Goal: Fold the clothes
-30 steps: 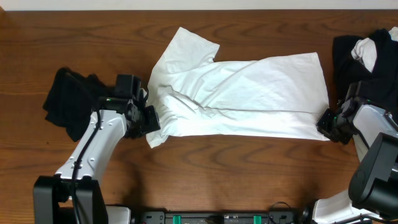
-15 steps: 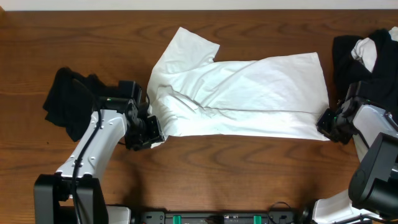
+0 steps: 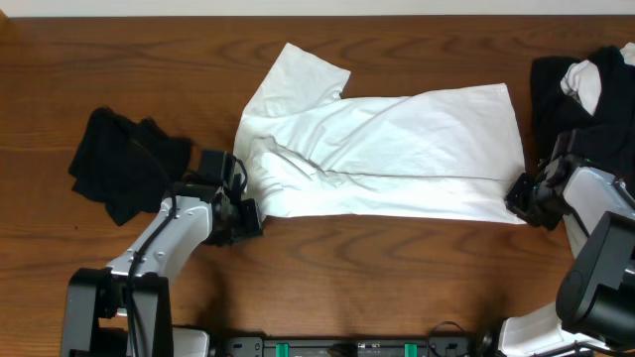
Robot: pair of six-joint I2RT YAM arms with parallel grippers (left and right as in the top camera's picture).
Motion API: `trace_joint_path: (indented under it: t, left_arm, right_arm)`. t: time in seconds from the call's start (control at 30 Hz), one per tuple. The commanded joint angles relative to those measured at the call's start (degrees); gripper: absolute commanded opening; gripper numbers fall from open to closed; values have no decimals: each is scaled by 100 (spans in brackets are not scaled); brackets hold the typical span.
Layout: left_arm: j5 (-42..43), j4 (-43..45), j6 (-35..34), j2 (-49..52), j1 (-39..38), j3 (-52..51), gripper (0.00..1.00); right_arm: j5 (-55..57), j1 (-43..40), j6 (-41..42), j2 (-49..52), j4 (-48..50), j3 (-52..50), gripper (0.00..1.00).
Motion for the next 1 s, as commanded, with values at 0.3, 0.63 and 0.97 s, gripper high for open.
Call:
trace_joint_path:
  t: [0.3, 0.63, 0.97]
  left_arm:
    - [-446, 111, 74, 22, -4, 2, 50]
    - [-442, 267, 74, 50, -4, 2, 70]
    - [-352, 636, 98, 555, -4, 2, 32]
  right_arm:
    - [44, 57, -68, 79, -20, -157, 21]
    - [44, 57, -68, 79, -22, -157, 21]
    - [44, 57, -68, 79, -39, -157, 21]
